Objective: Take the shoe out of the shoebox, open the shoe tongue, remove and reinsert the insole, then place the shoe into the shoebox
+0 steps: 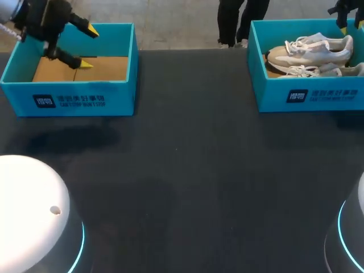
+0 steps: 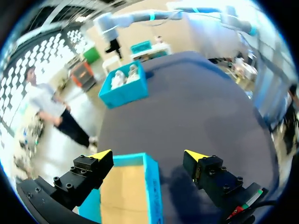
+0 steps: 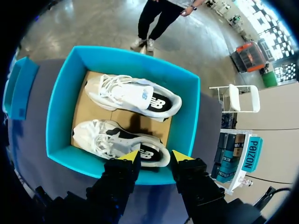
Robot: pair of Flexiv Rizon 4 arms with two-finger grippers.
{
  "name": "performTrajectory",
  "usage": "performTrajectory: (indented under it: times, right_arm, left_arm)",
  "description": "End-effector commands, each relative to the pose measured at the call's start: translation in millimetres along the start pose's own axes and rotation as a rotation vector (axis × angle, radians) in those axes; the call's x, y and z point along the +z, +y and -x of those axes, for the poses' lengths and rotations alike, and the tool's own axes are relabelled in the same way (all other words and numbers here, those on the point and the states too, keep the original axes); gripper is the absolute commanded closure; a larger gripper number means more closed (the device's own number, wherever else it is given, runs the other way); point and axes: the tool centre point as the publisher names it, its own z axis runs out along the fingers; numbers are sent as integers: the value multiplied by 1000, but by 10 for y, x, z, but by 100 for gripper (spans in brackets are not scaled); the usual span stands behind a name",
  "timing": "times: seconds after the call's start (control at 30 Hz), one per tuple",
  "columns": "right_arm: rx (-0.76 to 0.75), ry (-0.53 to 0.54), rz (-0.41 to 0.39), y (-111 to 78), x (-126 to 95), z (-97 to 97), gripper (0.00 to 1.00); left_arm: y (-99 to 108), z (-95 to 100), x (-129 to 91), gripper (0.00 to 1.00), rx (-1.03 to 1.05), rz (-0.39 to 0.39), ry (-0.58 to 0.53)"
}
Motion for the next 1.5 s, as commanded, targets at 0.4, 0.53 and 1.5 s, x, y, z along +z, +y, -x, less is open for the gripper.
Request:
performTrajectory:
  times: [0.4,0.53,1.5]
  right_arm:
    - [-53,35,101,-118,-86,-39,0]
    - [-53,35,101,-118,-86,-39,0]
    - [36,140,-19,-1006,-559,-706,0]
  left_arm:
    - [-10,17,5,0,-796,398,-247]
    - [-46,-44,7,0,-1096,512,-167]
    - [434,-159,-19,0,-2131,657,-259]
